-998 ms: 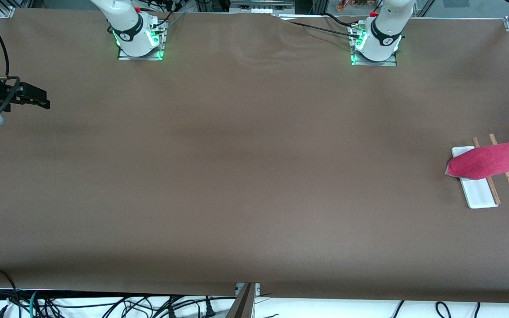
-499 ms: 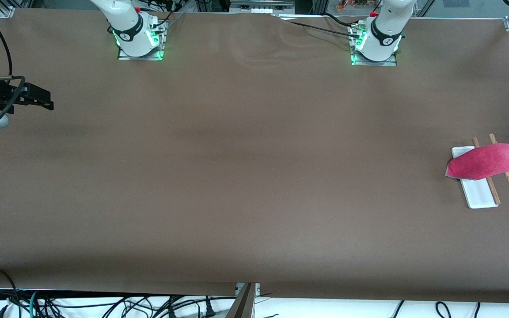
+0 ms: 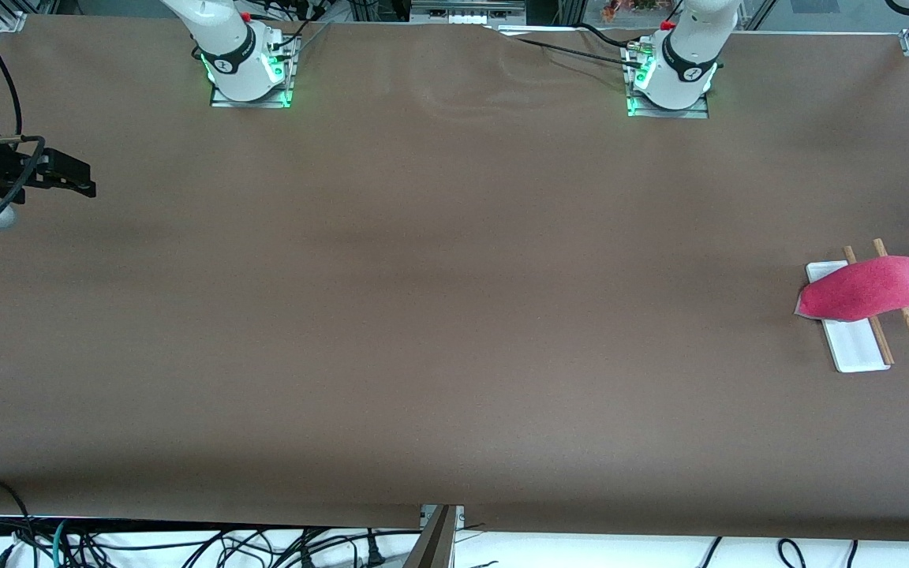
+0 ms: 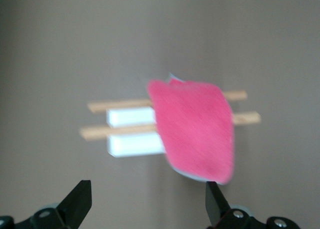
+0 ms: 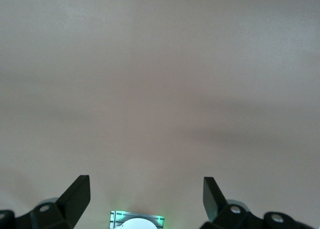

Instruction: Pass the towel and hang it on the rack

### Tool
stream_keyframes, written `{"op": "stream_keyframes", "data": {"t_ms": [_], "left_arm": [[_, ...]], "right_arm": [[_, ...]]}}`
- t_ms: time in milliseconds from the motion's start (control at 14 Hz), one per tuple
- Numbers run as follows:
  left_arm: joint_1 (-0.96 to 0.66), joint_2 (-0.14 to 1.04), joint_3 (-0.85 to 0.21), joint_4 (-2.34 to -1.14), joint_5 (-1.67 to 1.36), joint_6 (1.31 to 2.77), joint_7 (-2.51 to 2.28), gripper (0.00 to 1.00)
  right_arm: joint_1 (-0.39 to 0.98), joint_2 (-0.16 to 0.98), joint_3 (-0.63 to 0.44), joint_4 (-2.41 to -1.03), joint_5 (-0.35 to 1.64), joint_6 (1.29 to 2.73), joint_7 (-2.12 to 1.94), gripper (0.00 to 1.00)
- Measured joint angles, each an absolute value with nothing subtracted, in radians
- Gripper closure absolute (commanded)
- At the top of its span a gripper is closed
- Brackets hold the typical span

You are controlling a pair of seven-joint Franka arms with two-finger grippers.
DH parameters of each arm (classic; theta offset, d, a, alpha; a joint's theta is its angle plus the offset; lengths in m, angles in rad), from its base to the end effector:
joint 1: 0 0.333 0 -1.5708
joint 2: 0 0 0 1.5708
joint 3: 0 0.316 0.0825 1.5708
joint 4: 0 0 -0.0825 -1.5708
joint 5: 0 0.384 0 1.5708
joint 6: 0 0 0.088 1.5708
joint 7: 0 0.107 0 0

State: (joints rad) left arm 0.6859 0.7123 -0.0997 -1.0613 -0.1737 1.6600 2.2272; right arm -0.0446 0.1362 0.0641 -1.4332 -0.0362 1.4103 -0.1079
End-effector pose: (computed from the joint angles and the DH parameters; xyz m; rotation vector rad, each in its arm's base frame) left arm 0.6110 0.4126 0.4096 2.0797 -2.1312 0.3255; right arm 0.5784 0.0043 0.5985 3.1053 0.1936 -0.2493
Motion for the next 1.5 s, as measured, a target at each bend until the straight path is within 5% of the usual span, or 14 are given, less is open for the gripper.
{"op": "stream_keyframes", "data": {"t_ms": [570,998,1496], "left_arm": [[0.511,0.606,-0.028,-1.088,-0.168,1.645,2.004,0.0],[0.255,0.316,0.117,-1.378,-0.131,1.699,1.648,0.0],[0.126,0.029,0.132,-1.693,-0.106,1.711,1.023,0.0]], "right_arm": [[-0.042,0.136,0.065,-1.433,-0.036,1.426,-0.108,0.0],[-0.041,0.136,0.065,-1.433,-0.036,1.43,-0.108,0.0],[-0.041,0.137,0.065,-1.433,-0.037,1.442,-0.108,0.0]]}}
